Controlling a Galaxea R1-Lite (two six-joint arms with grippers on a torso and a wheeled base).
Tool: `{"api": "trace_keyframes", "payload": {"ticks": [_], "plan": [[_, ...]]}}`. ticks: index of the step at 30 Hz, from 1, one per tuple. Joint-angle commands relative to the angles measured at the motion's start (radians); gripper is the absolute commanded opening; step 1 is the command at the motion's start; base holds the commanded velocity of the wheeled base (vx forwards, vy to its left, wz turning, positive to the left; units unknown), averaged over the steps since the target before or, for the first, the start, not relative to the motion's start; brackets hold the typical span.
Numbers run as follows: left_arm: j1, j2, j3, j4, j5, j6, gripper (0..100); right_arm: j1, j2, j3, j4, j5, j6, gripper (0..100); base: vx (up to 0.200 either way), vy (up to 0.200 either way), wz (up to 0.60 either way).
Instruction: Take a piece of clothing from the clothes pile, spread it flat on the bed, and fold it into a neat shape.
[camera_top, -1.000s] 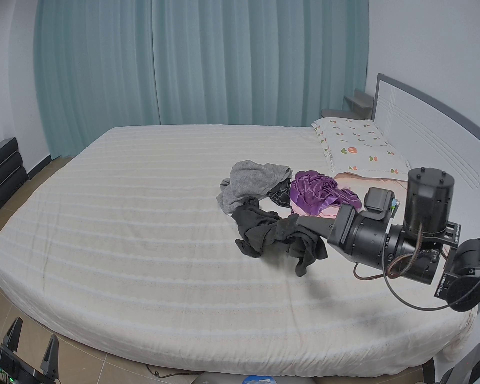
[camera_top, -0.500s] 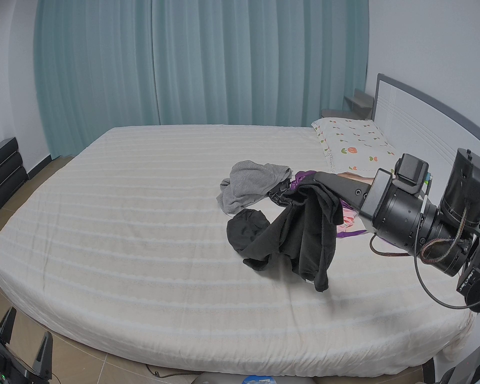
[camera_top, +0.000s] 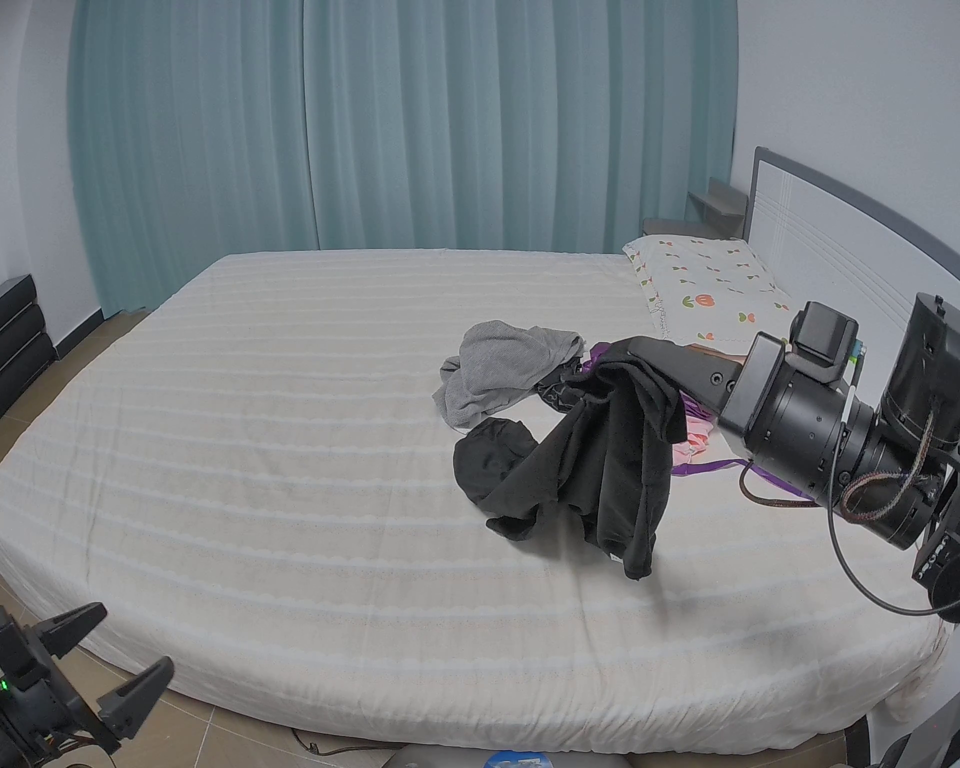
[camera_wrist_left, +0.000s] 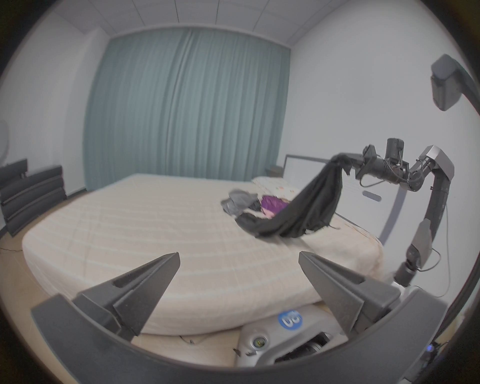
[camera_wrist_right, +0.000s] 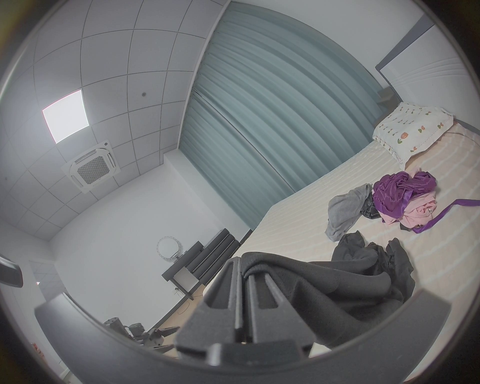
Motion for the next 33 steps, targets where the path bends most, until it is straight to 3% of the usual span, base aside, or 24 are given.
{"api": "trace_keyframes", "payload": {"ticks": [1,7,14,20,25,29,33], "plan": [[-0.043,0.320,-0.012,-0.030,-0.102,-0.009,100,-0.004,0.010,-0.013,-0.002,0.003,-0.001,0,0.000,0.000,0.00],[-0.087,0.554,-0.030,-0.095,-0.120,0.014,100,-0.001,0.031,-0.028,-0.003,0.005,-0.005,0,0.000,0.000,0.00],[-0.175,0.971,-0.036,-0.425,-0.105,0.011,100,-0.004,0.027,-0.054,-0.003,0.005,-0.005,0,0.000,0.000,0.00],[-0.250,1.242,-0.051,-0.678,-0.037,-0.015,100,0.004,0.036,-0.063,-0.002,0.005,-0.004,0,0.000,0.000,0.00],[-0.344,1.486,-0.137,-0.856,0.090,-0.049,100,0.005,0.034,-0.066,-0.002,0.006,-0.004,0,0.000,0.000,0.00],[-0.391,1.578,-0.208,-0.914,0.116,-0.093,100,0.004,0.033,-0.073,-0.002,0.005,-0.004,0,0.000,0.000,0.00],[-0.465,1.696,-0.344,-0.931,0.154,-0.216,100,0.004,0.033,-0.073,-0.002,0.005,-0.001,0,0.000,0.000,0.00]]}}
